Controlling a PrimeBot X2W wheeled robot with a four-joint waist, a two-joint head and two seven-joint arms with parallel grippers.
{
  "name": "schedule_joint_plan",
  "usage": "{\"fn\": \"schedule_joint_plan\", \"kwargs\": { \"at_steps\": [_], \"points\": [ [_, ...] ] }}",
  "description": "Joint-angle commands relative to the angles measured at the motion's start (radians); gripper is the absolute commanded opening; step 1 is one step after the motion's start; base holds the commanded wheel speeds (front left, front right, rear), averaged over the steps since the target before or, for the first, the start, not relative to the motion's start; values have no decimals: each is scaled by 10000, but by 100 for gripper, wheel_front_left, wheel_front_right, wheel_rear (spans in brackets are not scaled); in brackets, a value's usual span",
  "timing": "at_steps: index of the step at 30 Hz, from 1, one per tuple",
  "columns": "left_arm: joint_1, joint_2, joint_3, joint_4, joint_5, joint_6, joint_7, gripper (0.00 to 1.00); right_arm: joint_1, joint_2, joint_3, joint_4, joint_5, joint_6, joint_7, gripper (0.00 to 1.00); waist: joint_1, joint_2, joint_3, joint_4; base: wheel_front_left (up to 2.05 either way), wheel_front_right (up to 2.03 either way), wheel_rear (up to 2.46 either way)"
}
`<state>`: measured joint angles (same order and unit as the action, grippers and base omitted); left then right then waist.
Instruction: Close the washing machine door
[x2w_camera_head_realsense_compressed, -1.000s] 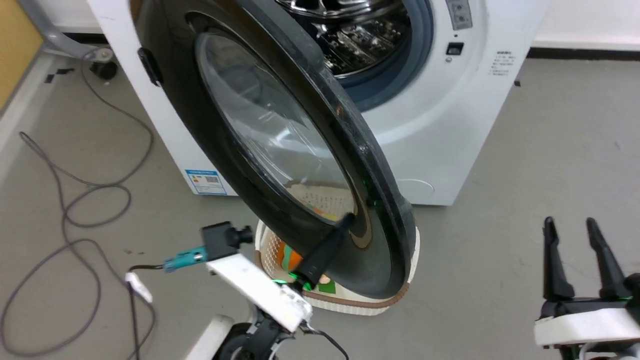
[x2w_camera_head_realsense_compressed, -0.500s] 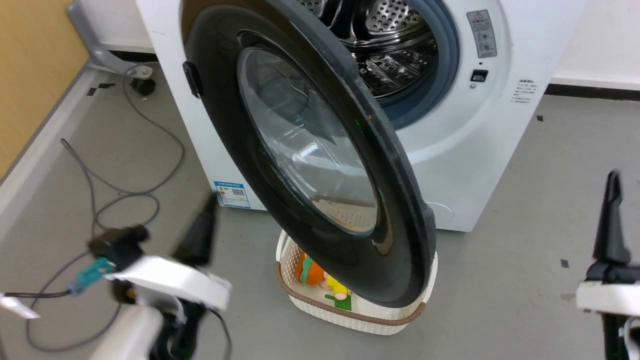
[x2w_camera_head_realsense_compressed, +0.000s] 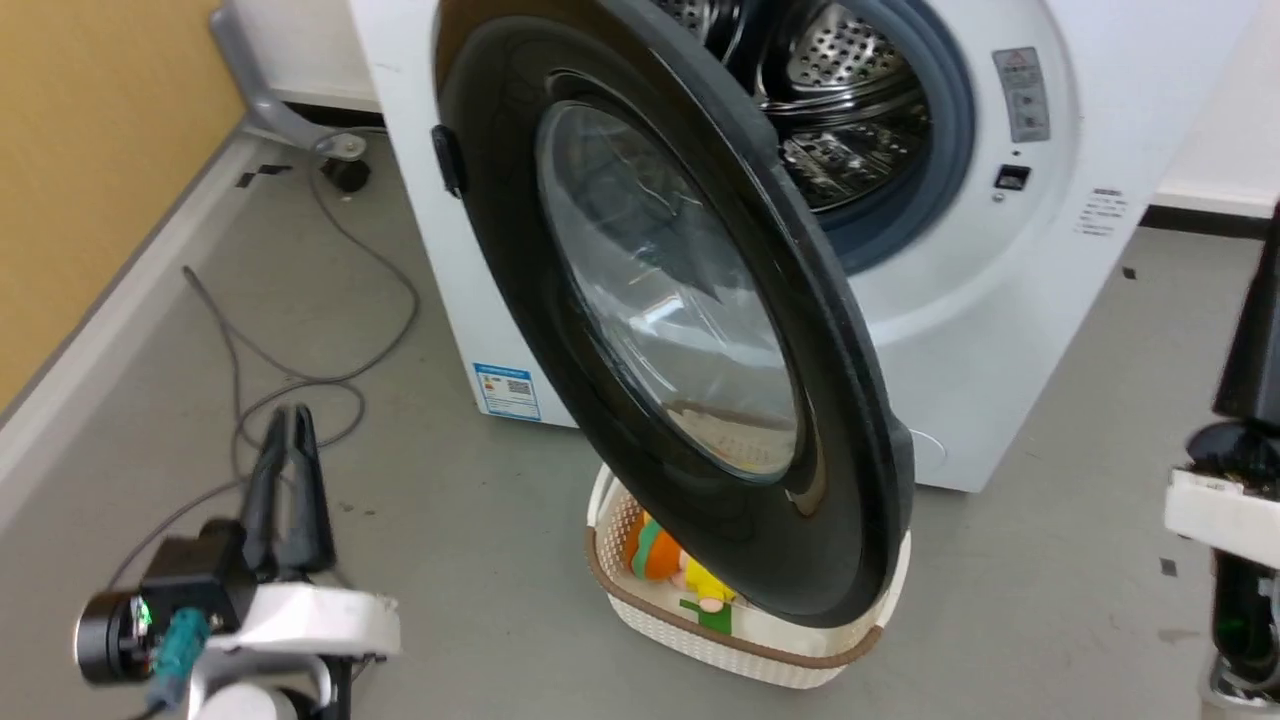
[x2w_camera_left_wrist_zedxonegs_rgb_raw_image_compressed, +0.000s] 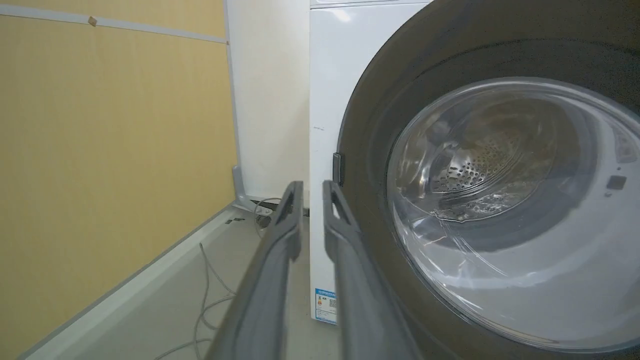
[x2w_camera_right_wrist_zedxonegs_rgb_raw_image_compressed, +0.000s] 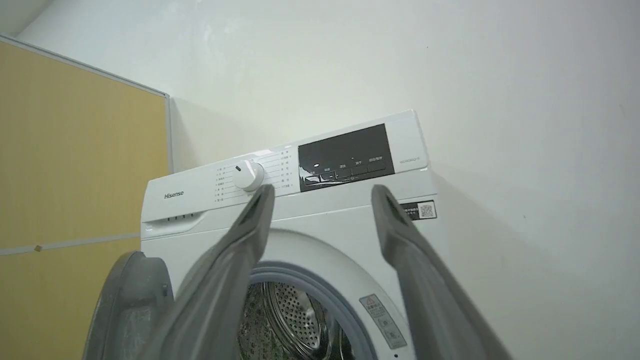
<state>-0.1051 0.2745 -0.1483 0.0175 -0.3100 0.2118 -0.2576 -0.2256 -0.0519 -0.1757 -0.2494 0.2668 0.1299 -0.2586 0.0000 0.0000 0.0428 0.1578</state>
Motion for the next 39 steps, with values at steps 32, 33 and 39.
{"fn": "schedule_joint_plan", "kwargs": {
  "at_steps": [32,33,39],
  "points": [
    [1169,-1428,1343,130,2010,-720,-41,100,-805,-3900,9321,1381,1929,8,241,0,0,0,6,88,0,0,0],
    [1168,-1458,1378,119,2036,-740,-41,100,-763,-3950,9371,1543,1905,8,263,0,0,0,29,59,0,0,0],
    [1112,-1637,1565,52,2150,-859,-41,100,-477,-3949,8897,2557,2005,8,240,0,0,0,205,-125,0,0,0]
  ]
}}
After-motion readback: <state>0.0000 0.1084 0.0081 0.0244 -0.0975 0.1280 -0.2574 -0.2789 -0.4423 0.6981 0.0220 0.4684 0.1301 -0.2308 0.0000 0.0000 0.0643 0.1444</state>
